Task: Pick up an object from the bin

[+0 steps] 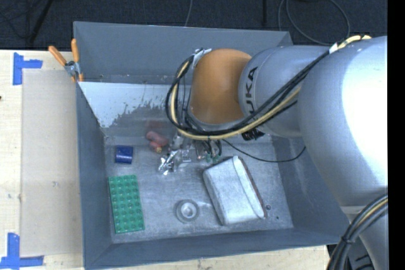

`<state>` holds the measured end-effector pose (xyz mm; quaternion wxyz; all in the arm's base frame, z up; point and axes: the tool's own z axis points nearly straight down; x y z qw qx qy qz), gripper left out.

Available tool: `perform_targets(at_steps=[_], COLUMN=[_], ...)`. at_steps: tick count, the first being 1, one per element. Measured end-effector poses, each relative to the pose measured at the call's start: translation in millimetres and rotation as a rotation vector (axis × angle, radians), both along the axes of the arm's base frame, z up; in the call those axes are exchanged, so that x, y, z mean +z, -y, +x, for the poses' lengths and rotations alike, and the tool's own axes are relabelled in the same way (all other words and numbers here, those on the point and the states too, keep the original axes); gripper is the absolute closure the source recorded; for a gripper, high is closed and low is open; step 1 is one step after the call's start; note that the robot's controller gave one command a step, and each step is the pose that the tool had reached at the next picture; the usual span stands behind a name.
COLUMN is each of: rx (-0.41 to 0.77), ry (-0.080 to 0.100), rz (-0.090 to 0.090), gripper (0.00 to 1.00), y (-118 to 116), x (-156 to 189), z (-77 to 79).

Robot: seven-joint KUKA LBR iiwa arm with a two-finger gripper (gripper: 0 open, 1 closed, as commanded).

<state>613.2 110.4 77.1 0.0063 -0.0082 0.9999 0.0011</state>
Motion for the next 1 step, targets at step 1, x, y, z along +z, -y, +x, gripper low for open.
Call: perform_targets(at_steps=[1], rx=[-0.022], ry=[-0.004], rz=[0.000], gripper=[1.00], y=[-13.8], x=[127.2], z=[-13.5])
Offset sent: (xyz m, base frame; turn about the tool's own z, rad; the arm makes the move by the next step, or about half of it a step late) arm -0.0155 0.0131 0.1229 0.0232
